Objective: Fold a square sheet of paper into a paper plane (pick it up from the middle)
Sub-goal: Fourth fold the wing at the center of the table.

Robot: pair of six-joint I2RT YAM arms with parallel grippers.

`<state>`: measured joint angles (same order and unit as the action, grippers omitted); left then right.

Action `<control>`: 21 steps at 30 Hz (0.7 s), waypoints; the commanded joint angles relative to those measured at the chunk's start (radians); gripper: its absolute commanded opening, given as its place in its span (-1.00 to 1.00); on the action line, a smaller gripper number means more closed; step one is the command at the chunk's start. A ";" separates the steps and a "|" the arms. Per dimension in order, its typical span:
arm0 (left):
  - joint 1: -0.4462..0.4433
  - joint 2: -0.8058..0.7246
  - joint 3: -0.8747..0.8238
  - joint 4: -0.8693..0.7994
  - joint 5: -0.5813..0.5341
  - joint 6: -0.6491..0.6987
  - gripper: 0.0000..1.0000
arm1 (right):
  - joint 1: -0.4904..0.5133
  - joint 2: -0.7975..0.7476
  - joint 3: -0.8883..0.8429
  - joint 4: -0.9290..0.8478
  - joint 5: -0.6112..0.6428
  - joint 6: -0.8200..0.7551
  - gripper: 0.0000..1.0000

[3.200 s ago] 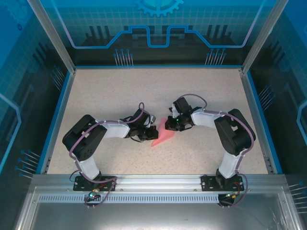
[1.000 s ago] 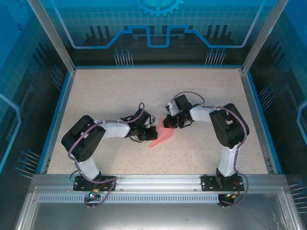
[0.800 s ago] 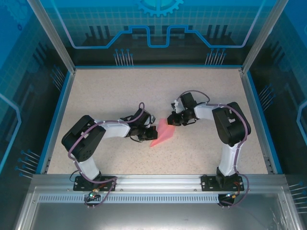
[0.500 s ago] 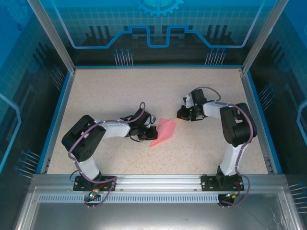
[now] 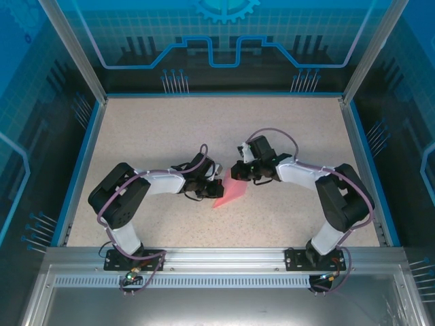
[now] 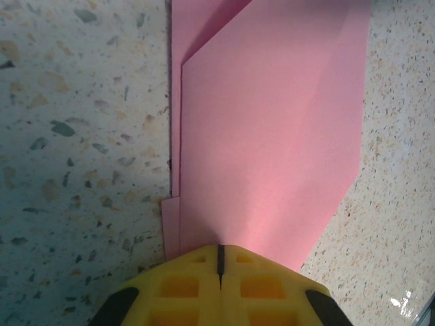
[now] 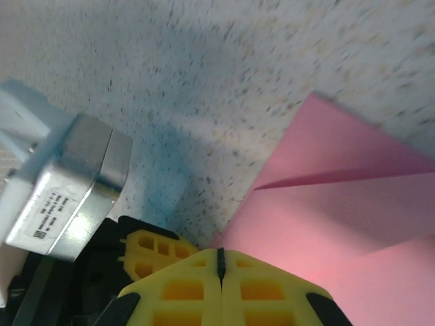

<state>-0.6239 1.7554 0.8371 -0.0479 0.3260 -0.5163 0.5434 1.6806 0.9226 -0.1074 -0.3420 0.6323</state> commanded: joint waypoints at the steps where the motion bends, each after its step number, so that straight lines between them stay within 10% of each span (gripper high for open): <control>1: 0.006 0.018 -0.028 -0.059 -0.062 -0.001 -1.00 | 0.018 0.041 -0.020 0.047 0.016 0.083 -0.95; 21: 0.034 -0.142 0.032 -0.039 0.043 -0.105 -0.84 | 0.050 0.202 -0.037 0.051 0.027 0.103 -0.96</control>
<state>-0.6044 1.6714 0.8356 -0.0742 0.3367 -0.5777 0.5838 1.8389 0.9096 -0.0132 -0.3580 0.7376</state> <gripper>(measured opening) 0.073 0.046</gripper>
